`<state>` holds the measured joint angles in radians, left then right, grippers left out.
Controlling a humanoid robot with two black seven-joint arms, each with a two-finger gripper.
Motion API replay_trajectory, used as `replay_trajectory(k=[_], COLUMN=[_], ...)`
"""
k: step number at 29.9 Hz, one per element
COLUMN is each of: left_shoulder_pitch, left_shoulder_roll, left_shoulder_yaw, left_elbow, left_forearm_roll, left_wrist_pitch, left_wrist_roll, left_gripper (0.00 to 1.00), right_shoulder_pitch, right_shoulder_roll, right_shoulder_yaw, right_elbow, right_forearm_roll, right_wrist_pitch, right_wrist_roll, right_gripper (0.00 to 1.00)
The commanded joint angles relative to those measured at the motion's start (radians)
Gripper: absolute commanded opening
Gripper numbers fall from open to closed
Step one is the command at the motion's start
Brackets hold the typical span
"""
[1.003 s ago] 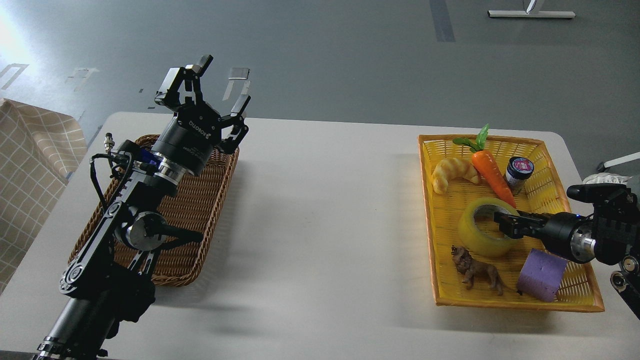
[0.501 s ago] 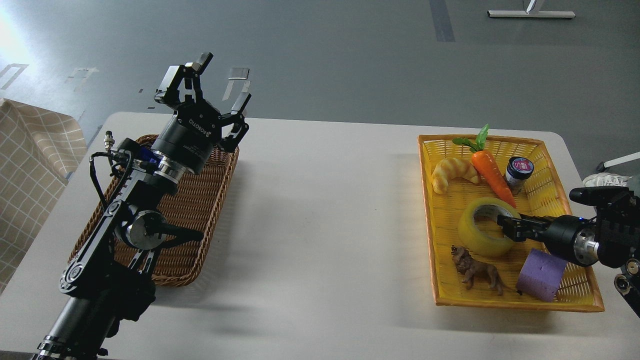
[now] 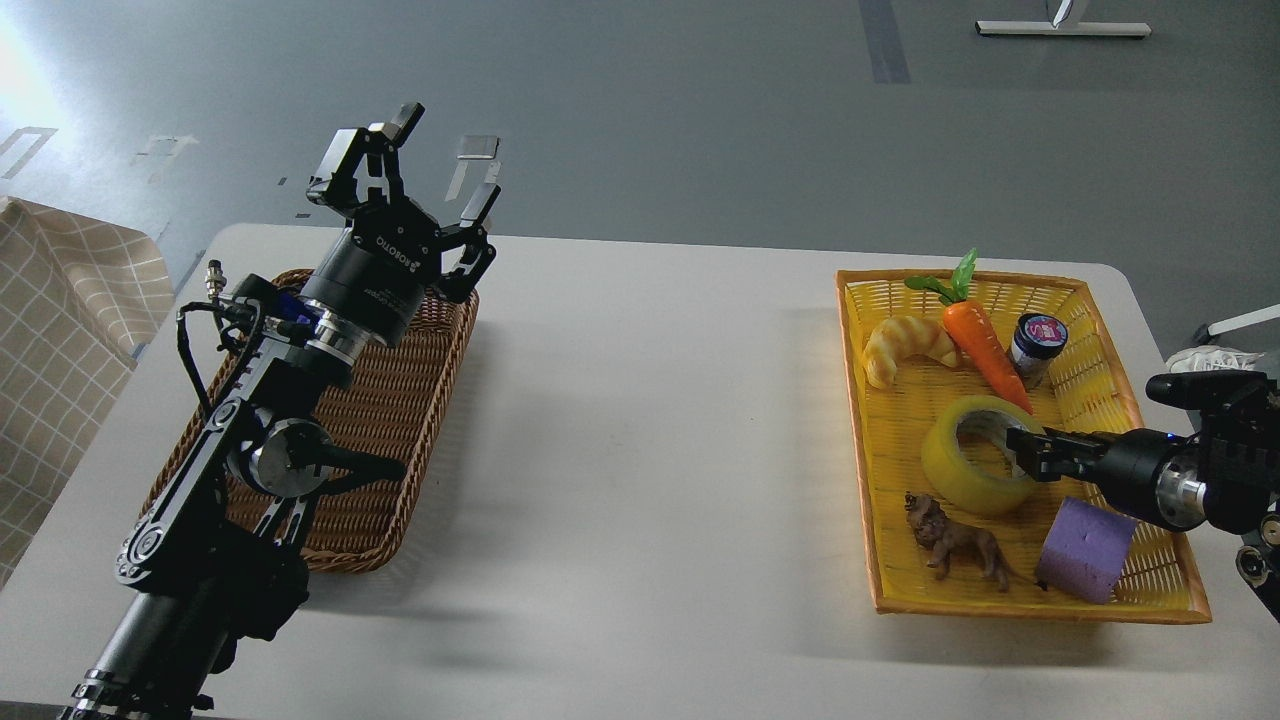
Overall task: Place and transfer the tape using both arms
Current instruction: 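Insert the right gripper into the tape roll's hole and grip it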
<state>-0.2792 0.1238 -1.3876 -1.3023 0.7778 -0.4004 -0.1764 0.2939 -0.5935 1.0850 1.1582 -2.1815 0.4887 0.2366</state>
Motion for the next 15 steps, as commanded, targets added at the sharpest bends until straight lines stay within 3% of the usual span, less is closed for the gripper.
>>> replay_trajectory(k=[1,15], left_shoulder_pitch=[0.002,0.002], left_shoulder_roll=[0.002,0.016], left_shoulder_yaw=[-0.001,-0.001], left_elbow=[0.0,-0.003], left_forearm_roll=[0.0,0.0], left_wrist_pitch=[0.0,-0.002], left_wrist_roll=[-0.001,0.0], left_gripper=[0.98,0.98], right_shoulder_pitch=[-0.001,-0.001], right_shoulder_roll=[0.0,0.004], right_shoulder_yaw=[-0.001,-0.002], right_elbow=[0.0,0.006], right_forearm_roll=[0.0,0.0], right_wrist_pitch=[0.0,0.0], right_wrist_roll=[0.001,0.017], right_gripper=[0.32,0.27])
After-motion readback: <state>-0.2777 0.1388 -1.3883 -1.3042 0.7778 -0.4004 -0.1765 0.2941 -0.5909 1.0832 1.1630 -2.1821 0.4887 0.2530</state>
